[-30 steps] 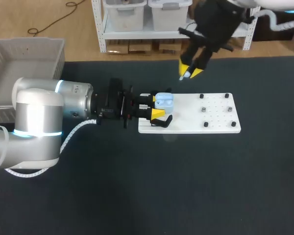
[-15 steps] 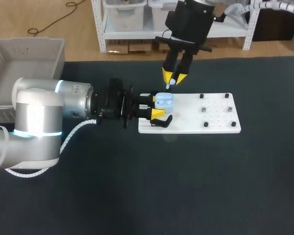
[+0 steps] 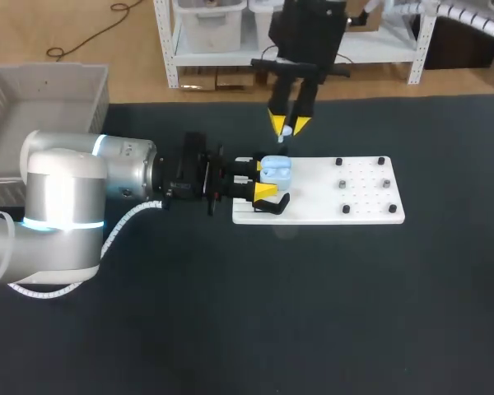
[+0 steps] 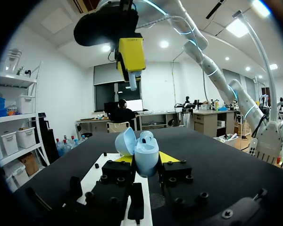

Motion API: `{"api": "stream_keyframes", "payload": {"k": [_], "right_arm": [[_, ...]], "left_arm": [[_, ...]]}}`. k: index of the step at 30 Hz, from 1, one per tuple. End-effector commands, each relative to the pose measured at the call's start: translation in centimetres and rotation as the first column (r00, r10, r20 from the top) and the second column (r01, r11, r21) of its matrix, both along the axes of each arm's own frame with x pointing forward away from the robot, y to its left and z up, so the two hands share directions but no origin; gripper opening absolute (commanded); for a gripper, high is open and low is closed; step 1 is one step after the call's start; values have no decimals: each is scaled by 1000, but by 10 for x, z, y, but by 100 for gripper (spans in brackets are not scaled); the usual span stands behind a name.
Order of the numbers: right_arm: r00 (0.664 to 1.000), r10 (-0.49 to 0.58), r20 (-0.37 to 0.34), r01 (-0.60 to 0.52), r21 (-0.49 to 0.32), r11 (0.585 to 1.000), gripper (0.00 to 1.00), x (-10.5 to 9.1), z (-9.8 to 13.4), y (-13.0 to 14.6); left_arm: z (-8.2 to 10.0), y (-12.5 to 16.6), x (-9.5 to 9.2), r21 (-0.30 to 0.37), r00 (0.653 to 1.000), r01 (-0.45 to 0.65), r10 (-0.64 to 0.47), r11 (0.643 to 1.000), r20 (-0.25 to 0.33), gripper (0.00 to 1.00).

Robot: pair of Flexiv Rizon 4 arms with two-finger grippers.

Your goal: Pick up each earbud case from the left stands, insert the matching earbuds, close the lid, and place the case in the box.

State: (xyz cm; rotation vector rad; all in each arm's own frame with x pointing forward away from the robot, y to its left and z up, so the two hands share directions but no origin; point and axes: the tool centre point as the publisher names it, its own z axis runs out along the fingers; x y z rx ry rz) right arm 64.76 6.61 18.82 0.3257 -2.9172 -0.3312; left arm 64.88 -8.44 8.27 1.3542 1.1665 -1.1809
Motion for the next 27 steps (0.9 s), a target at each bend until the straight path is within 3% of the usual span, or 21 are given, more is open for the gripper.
{"api": "stream_keyframes", "payload": {"k": [1,11,27], "right_arm": [[991,-40,129,40,2,999,0,-18,-6,2],[980,-64,188,60,24,998,0,-22,-11,4],[970,-93,225,103,-32,994,0,-15,-19,4]], "left_arm": [[0,0,-1,0,1000,-2,2,1000,1,0],[0,0,-1,0,1000,-2,2,1000,1,0],[0,0,-1,0,1000,-2,2,1000,1,0]]}}
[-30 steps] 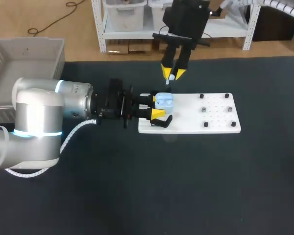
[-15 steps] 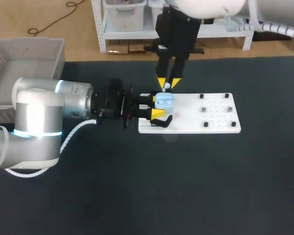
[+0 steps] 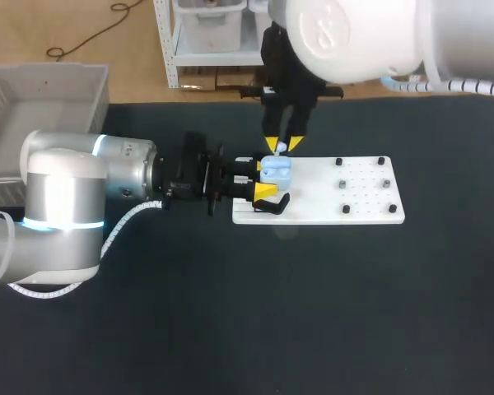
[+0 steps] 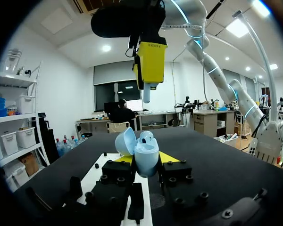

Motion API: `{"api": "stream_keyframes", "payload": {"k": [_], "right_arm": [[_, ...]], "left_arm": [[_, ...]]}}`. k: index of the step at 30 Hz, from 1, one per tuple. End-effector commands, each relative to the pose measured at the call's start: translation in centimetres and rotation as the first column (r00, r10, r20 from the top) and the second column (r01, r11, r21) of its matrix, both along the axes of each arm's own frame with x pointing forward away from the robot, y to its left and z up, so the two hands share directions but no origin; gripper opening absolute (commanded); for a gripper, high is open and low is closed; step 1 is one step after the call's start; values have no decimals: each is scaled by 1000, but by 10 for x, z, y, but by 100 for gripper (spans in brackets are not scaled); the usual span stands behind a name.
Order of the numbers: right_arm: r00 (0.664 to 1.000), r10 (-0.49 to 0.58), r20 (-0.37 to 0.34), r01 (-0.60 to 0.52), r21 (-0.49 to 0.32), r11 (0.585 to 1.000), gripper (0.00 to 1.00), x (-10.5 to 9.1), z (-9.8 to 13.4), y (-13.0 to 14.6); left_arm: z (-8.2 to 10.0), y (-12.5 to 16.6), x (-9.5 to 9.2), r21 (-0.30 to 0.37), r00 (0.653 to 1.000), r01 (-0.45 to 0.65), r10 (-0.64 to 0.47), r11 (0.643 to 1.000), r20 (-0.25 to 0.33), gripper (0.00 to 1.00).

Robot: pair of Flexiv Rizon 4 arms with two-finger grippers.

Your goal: Pick up each earbud case from the left stands, insert the matching earbuds, close the lid, and place the case in the box.

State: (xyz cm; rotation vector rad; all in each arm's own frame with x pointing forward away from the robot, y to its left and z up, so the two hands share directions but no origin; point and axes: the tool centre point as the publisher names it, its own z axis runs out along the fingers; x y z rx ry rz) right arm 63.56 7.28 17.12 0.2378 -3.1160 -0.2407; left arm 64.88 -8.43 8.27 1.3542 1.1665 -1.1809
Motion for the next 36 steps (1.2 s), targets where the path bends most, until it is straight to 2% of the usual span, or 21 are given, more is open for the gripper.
{"api": "stream_keyframes", "payload": {"k": [1,36], "right_arm": [[999,-17,46,16,15,1000,0,-3,-3,-3],[1000,-15,8,15,37,999,0,4,-26,10]], "left_arm": [[0,0,-1,0,1000,-2,2,1000,1,0],[0,0,-1,0,1000,-2,2,1000,1,0]]}}
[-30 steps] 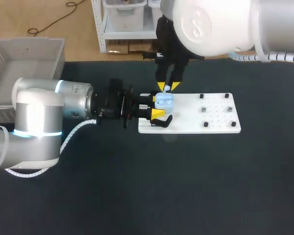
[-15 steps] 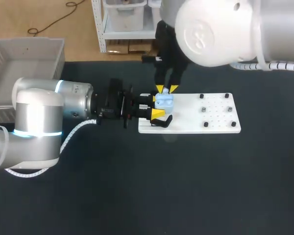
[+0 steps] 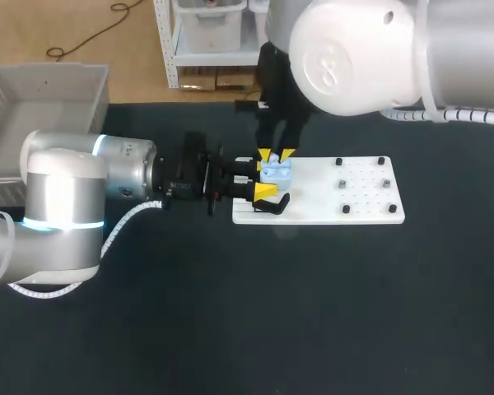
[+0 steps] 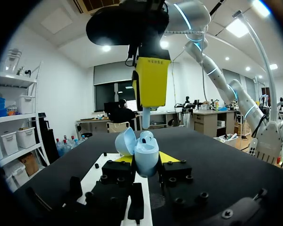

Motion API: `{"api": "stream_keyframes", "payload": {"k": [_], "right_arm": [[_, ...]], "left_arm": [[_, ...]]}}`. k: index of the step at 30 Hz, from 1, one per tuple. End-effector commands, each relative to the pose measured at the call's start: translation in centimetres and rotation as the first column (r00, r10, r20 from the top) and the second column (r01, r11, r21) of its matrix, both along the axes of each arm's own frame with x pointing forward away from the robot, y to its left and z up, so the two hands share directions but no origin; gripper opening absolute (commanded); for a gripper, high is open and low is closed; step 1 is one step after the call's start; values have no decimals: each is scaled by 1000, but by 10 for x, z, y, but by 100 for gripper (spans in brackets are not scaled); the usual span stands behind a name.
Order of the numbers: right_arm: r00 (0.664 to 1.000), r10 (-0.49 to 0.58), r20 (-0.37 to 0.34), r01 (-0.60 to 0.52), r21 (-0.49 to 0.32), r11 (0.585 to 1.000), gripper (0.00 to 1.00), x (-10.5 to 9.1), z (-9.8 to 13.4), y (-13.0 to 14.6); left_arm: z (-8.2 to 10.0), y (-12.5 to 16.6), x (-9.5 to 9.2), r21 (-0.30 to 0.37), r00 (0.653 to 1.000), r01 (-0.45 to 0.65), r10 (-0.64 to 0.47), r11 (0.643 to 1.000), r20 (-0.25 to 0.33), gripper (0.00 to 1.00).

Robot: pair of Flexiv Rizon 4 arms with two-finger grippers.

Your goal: Pick up each earbud case from the left stands, insert the matching earbuds, close the lid, and place the case in the box.

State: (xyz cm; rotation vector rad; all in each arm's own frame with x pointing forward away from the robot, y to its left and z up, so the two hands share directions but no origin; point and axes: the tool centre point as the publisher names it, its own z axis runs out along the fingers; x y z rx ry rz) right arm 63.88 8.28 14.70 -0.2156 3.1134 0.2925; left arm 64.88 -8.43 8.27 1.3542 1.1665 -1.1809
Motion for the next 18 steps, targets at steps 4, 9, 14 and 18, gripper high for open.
{"api": "stream_keyframes", "payload": {"k": [4,9,14,18], "right_arm": [[1000,1,-7,-1,7,1000,0,1,-5,0],[1000,4,-16,-4,5,1000,0,0,-12,0],[1000,5,-18,-5,8,1000,0,1,-13,-1],[1000,8,-20,-8,13,1000,0,1,-16,1]], "left_arm": [[0,0,-1,0,1000,-2,2,1000,1,0],[0,0,-1,0,1000,-2,2,1000,1,0],[0,0,-1,0,1000,-2,2,1000,1,0],[0,0,-1,0,1000,-2,2,1000,1,0]]}}
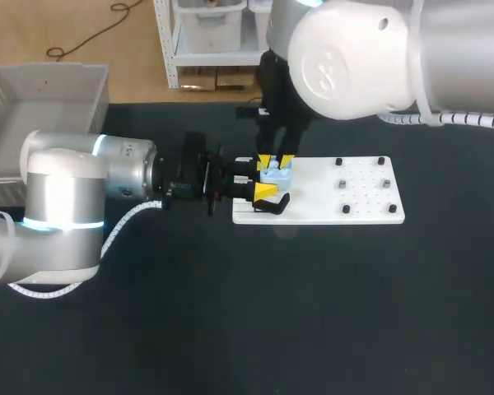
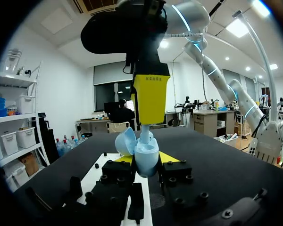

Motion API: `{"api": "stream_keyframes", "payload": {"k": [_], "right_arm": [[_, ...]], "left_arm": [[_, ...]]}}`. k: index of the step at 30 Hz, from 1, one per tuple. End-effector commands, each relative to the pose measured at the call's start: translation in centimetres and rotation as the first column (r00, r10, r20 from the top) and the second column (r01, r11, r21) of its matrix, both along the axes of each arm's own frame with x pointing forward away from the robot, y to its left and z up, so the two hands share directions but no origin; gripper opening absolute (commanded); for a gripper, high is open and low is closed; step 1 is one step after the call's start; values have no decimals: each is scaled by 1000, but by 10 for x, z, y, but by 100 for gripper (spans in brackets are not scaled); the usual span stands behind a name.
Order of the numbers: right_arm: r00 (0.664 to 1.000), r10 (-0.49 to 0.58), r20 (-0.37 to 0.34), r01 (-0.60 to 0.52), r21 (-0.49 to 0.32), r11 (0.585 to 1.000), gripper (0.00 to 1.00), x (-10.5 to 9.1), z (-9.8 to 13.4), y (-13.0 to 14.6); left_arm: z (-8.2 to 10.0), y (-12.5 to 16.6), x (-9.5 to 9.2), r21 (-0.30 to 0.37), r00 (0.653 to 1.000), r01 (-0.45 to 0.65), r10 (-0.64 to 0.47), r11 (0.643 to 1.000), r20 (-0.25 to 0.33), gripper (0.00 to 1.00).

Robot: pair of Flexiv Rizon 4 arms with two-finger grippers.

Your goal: Pick up each earbud case from the left stands, insert the matching earbuds, close the lid, and place the case in the box.

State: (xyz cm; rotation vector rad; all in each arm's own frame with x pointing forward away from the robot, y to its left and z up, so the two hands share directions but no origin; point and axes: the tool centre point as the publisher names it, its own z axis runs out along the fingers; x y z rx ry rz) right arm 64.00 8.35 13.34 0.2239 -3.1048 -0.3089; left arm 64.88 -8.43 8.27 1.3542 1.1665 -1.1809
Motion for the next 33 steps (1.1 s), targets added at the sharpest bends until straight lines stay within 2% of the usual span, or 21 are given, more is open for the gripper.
{"api": "stream_keyframes", "payload": {"k": [1,33], "right_arm": [[1000,1,0,-1,4,1000,0,0,-3,0],[999,12,-36,-12,9,1000,0,9,-11,5]], "left_arm": [[0,0,-1,0,1000,-2,2,1000,1,0],[0,0,-1,0,1000,-2,2,1000,1,0]]}}
